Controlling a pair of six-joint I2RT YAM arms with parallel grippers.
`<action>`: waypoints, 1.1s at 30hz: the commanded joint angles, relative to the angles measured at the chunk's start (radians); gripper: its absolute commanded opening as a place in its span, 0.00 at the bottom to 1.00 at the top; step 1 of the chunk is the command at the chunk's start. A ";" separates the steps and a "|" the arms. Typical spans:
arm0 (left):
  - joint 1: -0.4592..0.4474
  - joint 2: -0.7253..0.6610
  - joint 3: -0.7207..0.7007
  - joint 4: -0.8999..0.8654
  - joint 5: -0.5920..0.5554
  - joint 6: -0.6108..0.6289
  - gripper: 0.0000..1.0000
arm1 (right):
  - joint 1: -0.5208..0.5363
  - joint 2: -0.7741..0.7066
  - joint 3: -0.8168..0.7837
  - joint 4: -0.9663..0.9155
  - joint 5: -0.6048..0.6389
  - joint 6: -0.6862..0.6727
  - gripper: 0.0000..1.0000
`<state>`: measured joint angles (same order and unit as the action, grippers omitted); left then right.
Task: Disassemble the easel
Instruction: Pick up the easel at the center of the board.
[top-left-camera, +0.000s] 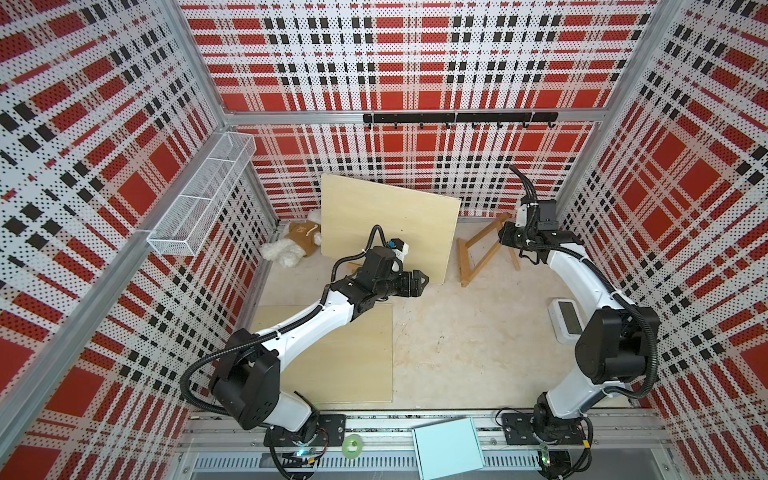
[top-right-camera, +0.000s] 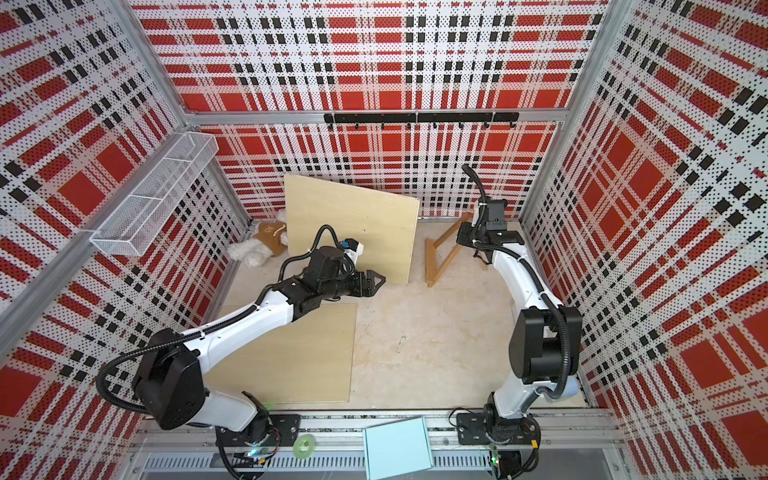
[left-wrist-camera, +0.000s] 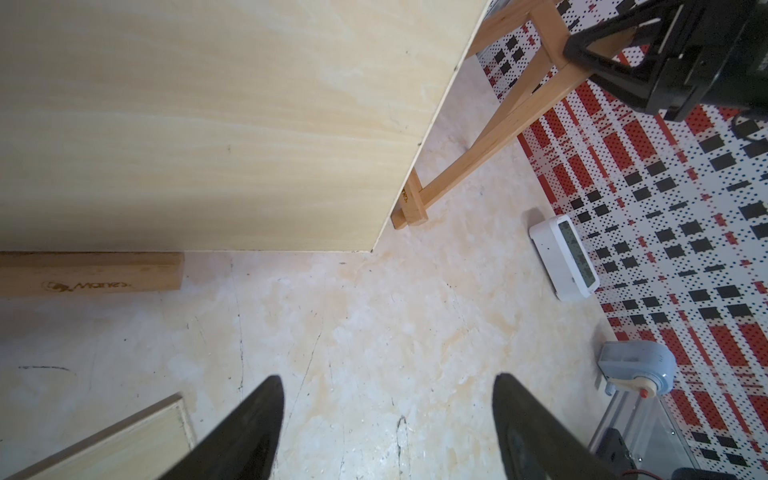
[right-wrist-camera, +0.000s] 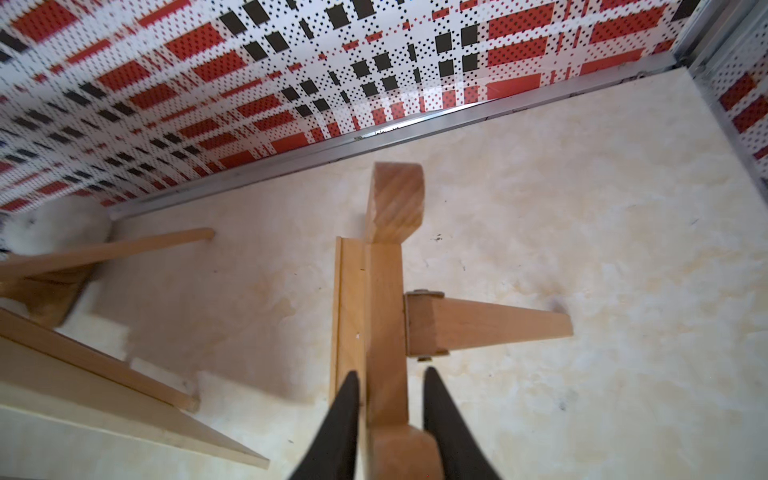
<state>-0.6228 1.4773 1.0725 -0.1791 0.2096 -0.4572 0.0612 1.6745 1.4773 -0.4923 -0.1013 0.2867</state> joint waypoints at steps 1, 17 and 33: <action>0.008 0.006 0.033 0.006 0.001 0.022 0.81 | 0.000 -0.019 0.005 0.049 -0.011 -0.044 0.18; 0.025 -0.105 0.025 0.028 0.063 0.168 0.81 | 0.001 -0.350 -0.078 -0.132 -0.094 -0.138 0.00; -0.222 -0.058 0.142 0.069 -0.028 0.567 0.81 | 0.002 -0.627 -0.022 -0.500 -0.471 -0.133 0.00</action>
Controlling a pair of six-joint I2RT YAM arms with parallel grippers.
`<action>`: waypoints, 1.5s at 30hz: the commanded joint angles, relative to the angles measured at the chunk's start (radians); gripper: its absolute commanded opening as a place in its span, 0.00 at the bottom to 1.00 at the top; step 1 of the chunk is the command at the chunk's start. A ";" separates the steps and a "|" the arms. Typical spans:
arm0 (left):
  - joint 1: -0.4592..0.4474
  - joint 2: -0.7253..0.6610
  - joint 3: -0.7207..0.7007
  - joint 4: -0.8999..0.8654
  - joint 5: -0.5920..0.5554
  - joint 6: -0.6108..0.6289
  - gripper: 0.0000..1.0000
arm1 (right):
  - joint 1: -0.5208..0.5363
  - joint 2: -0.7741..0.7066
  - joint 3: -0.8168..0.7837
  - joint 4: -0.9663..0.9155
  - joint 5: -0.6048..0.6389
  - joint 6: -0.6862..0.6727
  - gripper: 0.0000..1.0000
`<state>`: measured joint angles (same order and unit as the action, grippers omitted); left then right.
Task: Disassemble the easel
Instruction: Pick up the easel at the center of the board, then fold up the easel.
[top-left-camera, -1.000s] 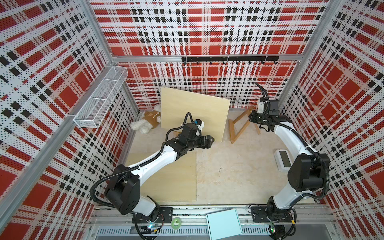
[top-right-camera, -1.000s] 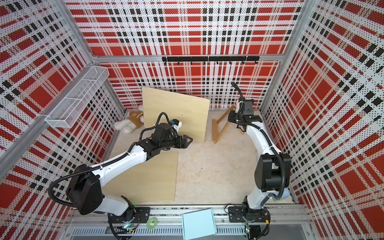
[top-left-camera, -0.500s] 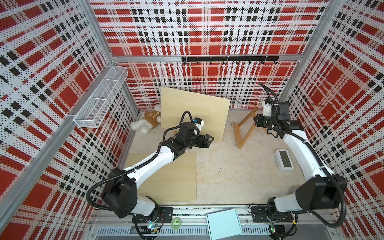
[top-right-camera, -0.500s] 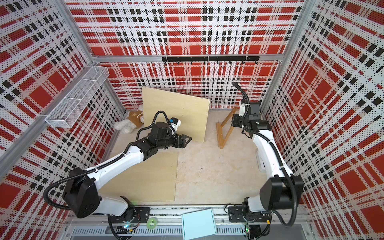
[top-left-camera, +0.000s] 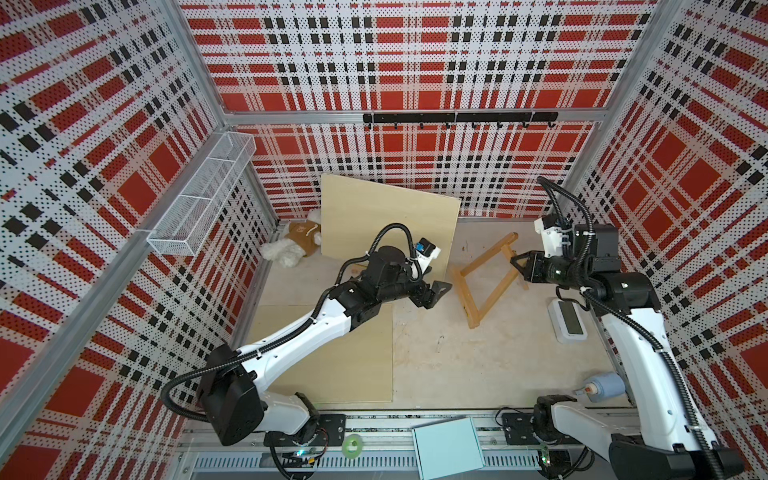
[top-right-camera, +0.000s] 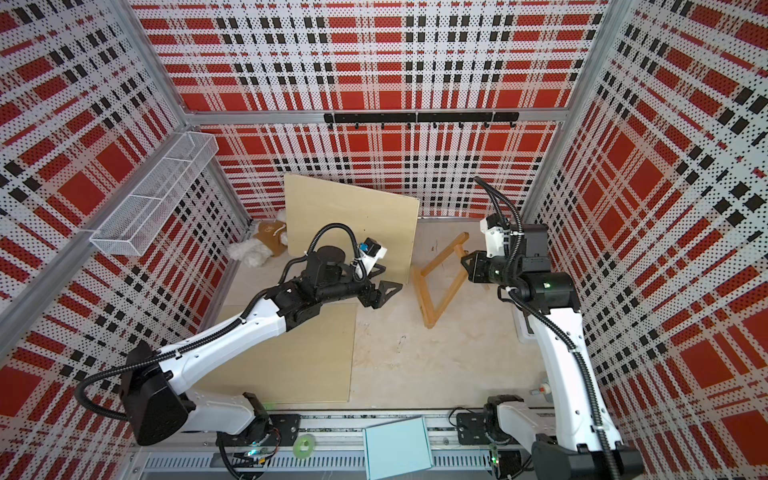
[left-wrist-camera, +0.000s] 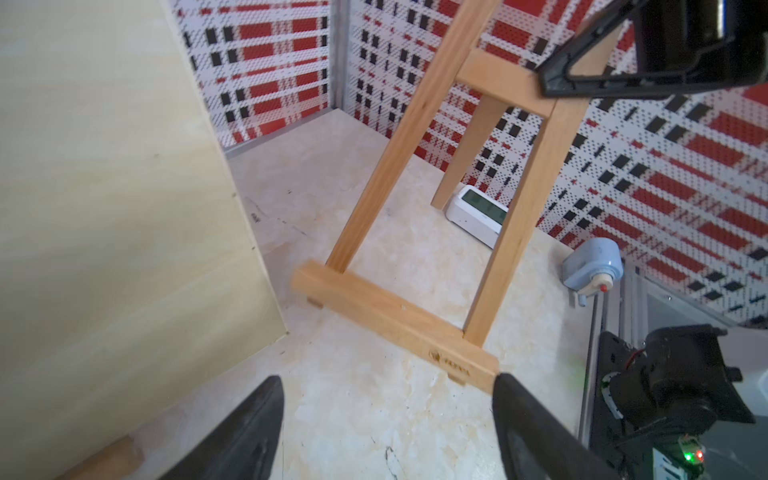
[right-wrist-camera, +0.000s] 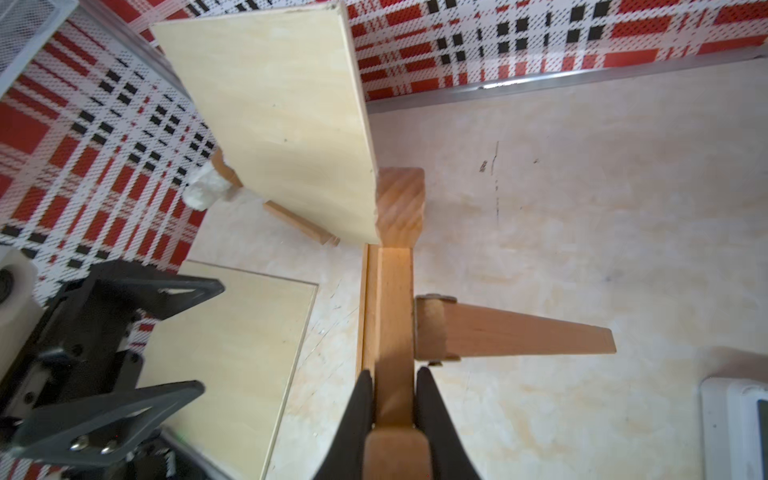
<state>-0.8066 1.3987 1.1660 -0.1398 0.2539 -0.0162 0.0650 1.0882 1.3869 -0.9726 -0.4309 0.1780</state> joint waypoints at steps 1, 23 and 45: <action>-0.054 0.032 0.063 0.031 -0.097 0.149 0.81 | -0.002 -0.045 0.077 -0.041 -0.175 -0.032 0.00; -0.115 0.059 0.103 0.019 -0.198 0.255 0.33 | 0.009 -0.076 -0.022 0.087 -0.513 0.020 0.00; 0.043 -0.114 -0.121 0.270 0.011 -0.048 0.00 | 0.008 -0.118 -0.197 0.372 -0.254 0.116 0.63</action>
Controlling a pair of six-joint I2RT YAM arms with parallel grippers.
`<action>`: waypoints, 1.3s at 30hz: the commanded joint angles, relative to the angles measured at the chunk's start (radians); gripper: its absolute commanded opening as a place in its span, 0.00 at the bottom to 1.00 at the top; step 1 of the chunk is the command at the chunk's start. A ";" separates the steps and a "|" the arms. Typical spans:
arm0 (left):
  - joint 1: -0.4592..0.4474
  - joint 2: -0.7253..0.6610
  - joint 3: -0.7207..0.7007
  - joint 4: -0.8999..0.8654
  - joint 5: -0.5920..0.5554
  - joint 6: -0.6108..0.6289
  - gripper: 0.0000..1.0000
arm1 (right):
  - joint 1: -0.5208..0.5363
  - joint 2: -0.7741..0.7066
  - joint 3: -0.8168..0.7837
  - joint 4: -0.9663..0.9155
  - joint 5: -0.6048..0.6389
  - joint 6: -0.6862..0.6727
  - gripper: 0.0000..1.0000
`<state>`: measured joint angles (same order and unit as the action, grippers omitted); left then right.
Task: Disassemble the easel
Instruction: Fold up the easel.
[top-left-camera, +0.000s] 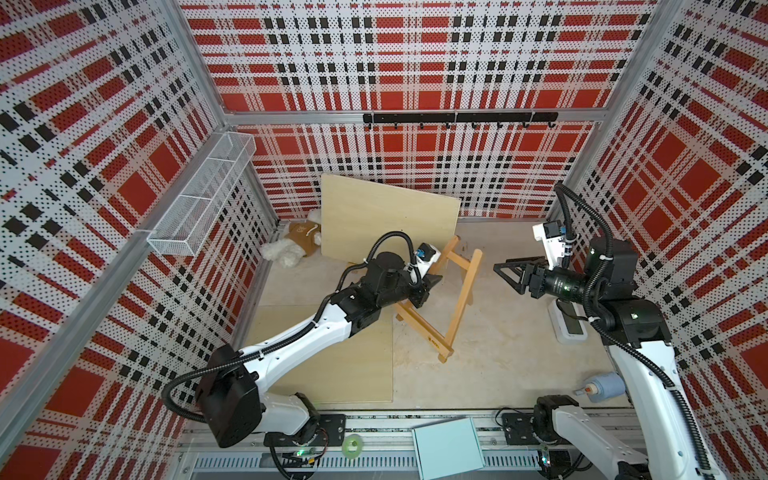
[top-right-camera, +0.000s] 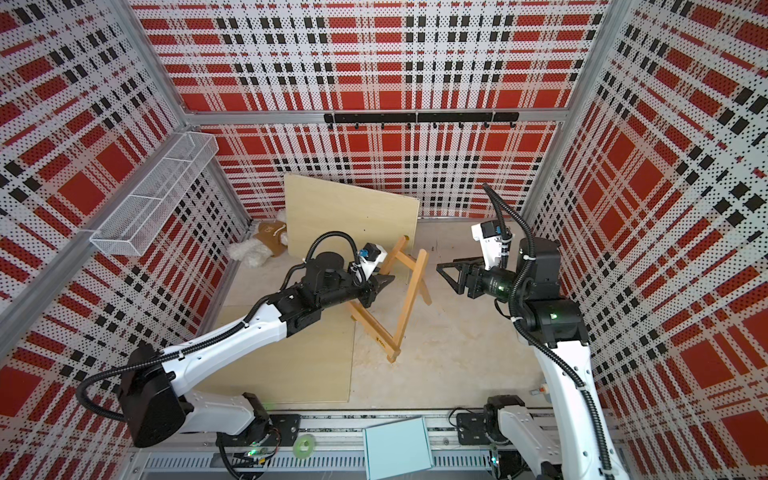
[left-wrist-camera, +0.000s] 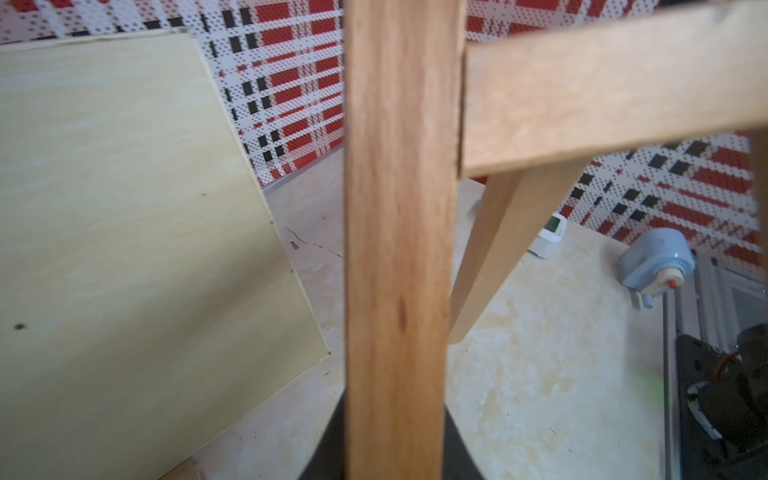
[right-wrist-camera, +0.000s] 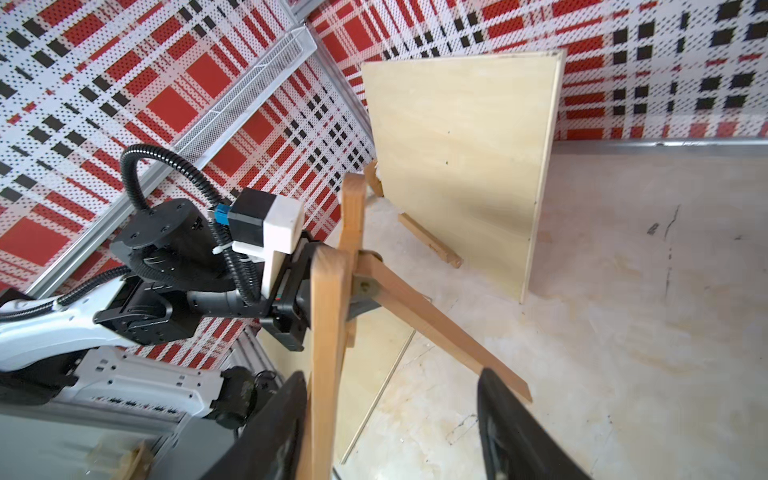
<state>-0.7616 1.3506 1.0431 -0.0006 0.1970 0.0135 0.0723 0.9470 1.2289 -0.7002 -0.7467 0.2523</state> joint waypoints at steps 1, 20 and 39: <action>-0.001 -0.076 -0.004 0.128 0.070 -0.076 0.00 | 0.000 0.035 -0.052 0.120 0.068 0.055 0.61; -0.007 -0.123 -0.003 0.136 0.191 -0.086 0.00 | 0.182 0.217 -0.056 0.094 0.150 -0.051 0.49; 0.008 -0.071 -0.026 0.260 0.080 -0.177 0.00 | 0.374 0.199 -0.158 0.308 0.113 0.162 0.42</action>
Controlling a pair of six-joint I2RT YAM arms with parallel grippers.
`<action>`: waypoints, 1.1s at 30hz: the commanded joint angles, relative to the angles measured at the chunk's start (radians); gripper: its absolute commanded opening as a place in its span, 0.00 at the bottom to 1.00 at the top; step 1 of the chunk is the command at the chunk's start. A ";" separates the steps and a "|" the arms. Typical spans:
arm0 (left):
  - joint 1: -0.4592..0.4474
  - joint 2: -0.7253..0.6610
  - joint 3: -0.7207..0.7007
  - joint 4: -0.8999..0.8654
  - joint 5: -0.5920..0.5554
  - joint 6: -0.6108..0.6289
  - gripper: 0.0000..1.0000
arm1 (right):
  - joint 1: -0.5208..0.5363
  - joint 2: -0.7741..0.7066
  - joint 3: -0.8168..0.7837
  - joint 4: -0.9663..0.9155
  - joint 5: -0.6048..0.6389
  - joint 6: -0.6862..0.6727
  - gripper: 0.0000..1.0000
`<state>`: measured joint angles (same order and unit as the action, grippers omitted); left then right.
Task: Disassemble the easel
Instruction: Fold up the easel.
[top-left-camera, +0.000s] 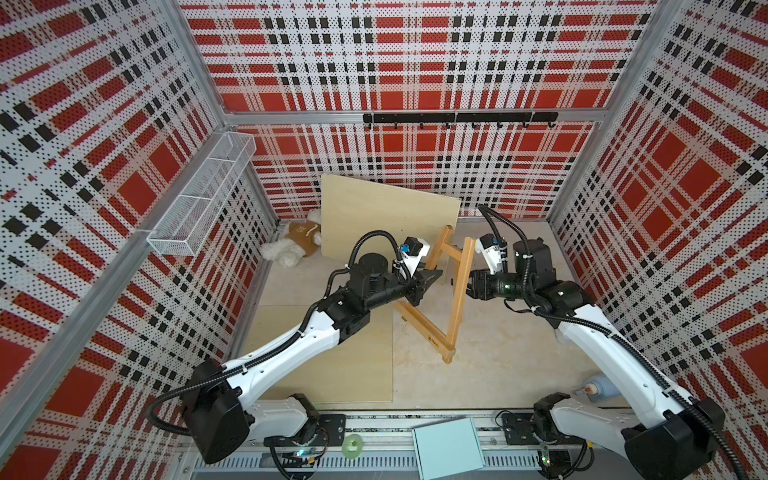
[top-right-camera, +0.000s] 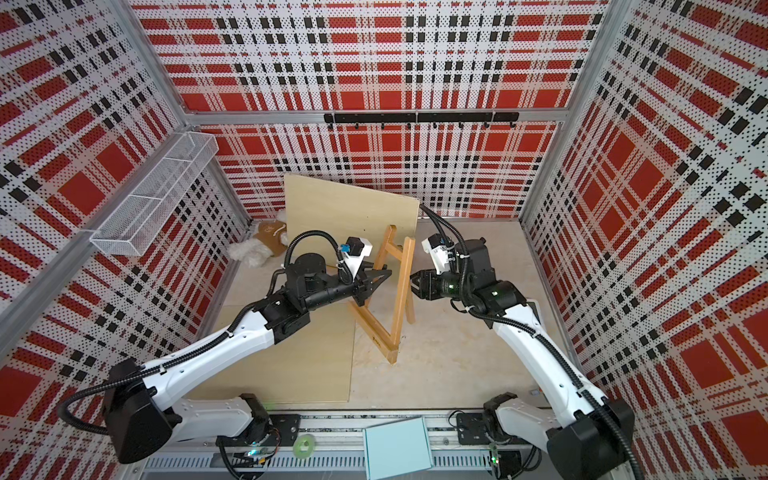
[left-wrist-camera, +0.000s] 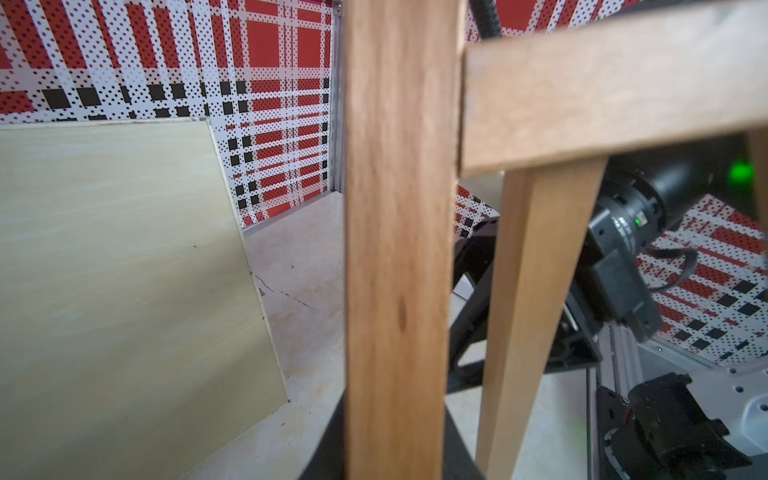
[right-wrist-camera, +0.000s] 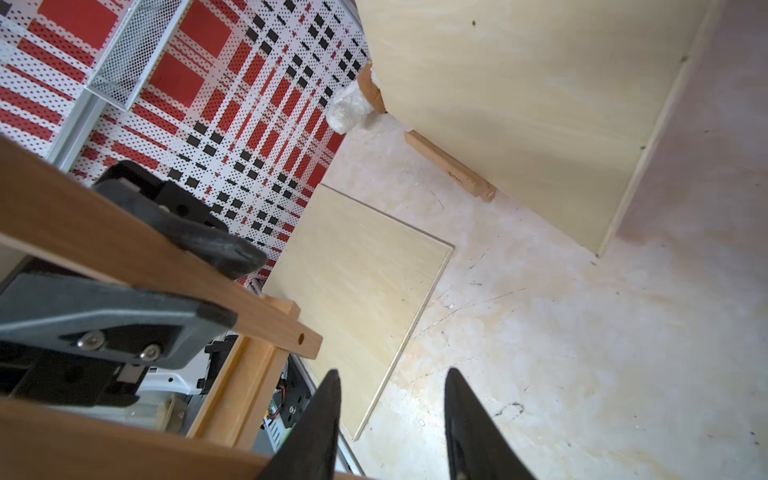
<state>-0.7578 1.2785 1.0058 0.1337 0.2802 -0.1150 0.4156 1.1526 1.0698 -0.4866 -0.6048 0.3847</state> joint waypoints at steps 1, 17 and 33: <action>0.004 0.003 0.012 0.129 -0.003 -0.054 0.00 | 0.043 -0.003 0.001 0.106 -0.032 0.032 0.42; -0.002 0.012 -0.032 0.191 0.017 -0.115 0.00 | 0.115 0.043 -0.120 0.539 -0.084 0.280 0.29; 0.015 -0.030 -0.045 0.174 -0.001 -0.115 0.00 | 0.117 -0.005 -0.046 0.224 0.133 0.134 0.39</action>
<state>-0.7509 1.2949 0.9653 0.2565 0.2832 -0.2054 0.5278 1.1740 0.9878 -0.1940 -0.5365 0.5781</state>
